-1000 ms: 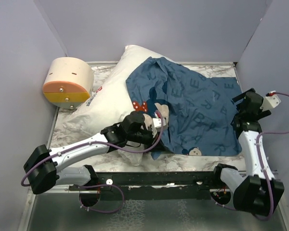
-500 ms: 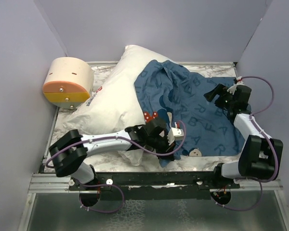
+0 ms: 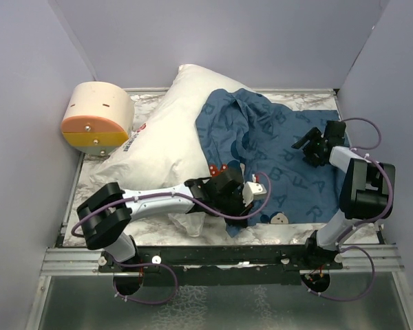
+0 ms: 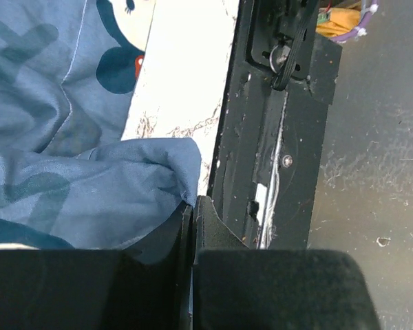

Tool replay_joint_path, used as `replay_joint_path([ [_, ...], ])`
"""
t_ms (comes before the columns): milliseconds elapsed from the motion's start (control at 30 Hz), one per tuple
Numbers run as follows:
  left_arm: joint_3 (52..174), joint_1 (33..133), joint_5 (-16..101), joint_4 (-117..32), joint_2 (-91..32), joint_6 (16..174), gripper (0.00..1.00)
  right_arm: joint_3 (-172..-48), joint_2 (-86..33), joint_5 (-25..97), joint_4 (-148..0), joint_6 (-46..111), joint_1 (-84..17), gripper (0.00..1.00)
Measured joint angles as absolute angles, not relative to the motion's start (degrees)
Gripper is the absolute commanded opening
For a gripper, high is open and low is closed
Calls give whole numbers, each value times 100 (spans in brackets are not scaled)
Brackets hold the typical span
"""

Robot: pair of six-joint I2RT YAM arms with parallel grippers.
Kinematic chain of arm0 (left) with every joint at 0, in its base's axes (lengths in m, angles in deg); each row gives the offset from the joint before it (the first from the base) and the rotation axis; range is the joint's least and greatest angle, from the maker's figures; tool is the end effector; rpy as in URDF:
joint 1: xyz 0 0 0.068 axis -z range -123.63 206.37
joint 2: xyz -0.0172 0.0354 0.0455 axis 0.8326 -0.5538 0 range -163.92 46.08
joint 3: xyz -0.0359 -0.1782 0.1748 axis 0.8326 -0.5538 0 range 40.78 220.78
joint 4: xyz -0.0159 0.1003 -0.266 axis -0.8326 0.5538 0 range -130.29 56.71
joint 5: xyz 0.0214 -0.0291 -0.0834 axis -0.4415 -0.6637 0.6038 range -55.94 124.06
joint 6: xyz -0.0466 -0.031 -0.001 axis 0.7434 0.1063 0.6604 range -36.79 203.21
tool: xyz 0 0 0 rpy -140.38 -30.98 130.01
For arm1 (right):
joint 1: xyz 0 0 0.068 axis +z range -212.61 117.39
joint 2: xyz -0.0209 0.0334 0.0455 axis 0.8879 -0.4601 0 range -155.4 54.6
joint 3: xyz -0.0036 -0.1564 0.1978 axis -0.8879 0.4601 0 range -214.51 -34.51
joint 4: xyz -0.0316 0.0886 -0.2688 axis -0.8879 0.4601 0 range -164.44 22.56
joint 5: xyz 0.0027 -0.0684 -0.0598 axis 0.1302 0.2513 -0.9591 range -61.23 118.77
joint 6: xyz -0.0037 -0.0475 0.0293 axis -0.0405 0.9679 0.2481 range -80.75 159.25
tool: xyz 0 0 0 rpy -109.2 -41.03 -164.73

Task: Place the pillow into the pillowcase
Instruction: Flatten out the pillowcase at the center of the board.

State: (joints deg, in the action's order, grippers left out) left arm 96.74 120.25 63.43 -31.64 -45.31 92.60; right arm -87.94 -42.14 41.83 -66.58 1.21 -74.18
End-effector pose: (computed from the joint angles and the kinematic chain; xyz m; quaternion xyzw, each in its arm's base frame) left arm 0.1405 -0.3295 0.1737 0.4956 0.7466 -0.4125 0.1636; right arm 0.3504 -0.0628 0.1261 0.3589 0.8664 0.1800 0.2968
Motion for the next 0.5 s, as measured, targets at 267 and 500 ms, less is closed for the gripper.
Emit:
replay_joint_path([
  [267,9652,12025,6179,-2957,-4000,9264,0,-9240,-4728,3483,-6282,-637,-7446,43],
  [500,9652,12025,6170,-2900,-3897,9264,0,-10095,-5414,3101,-6024,-793,-7639,30],
])
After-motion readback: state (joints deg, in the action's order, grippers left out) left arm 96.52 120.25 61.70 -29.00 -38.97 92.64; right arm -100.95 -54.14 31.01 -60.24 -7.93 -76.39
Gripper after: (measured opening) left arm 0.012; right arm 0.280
